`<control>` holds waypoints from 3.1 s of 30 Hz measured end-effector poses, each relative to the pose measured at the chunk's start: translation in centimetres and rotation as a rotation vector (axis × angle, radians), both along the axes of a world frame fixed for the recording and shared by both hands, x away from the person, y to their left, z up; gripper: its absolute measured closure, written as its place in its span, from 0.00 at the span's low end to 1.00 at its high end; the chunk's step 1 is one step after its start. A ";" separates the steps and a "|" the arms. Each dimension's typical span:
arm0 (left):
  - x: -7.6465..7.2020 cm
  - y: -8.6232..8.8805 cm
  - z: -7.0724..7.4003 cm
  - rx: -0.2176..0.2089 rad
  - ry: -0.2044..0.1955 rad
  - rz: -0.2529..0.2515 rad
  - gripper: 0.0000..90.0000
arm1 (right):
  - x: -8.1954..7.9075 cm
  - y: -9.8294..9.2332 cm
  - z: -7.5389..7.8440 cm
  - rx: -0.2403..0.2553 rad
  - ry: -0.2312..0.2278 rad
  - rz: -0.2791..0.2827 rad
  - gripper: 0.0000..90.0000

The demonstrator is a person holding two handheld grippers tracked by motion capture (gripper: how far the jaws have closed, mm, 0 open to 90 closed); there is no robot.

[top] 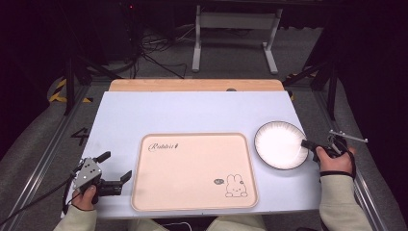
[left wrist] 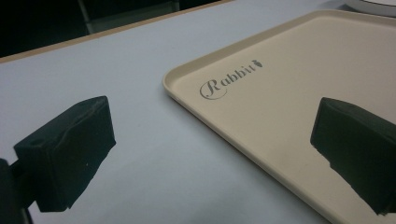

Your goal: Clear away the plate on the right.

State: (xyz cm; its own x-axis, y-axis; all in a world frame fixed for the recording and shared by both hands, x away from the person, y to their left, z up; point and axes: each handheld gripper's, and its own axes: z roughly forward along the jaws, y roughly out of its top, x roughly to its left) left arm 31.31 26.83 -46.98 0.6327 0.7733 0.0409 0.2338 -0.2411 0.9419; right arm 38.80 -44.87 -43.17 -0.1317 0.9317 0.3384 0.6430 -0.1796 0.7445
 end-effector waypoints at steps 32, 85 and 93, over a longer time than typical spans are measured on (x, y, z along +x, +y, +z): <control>0.0 0.0 0.0 -0.005 0.002 0.003 0.00 | -1.8 2.9 5.1 -0.055 -0.129 0.058 0.95; 0.0 0.0 0.0 -0.006 0.002 -0.001 0.00 | -0.8 13.4 9.4 -0.022 -0.141 0.313 0.95; 0.0 0.0 0.0 -0.007 0.002 0.000 0.00 | -0.2 15.5 9.6 -0.011 -0.144 0.360 0.95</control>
State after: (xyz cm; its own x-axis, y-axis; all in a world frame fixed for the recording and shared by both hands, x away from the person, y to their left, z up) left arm 31.33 26.83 -46.99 0.6332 0.7733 0.0338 0.2356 -0.2342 0.9432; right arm 38.65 -29.37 -33.57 -0.4962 0.8207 0.2832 0.5519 0.0464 0.8326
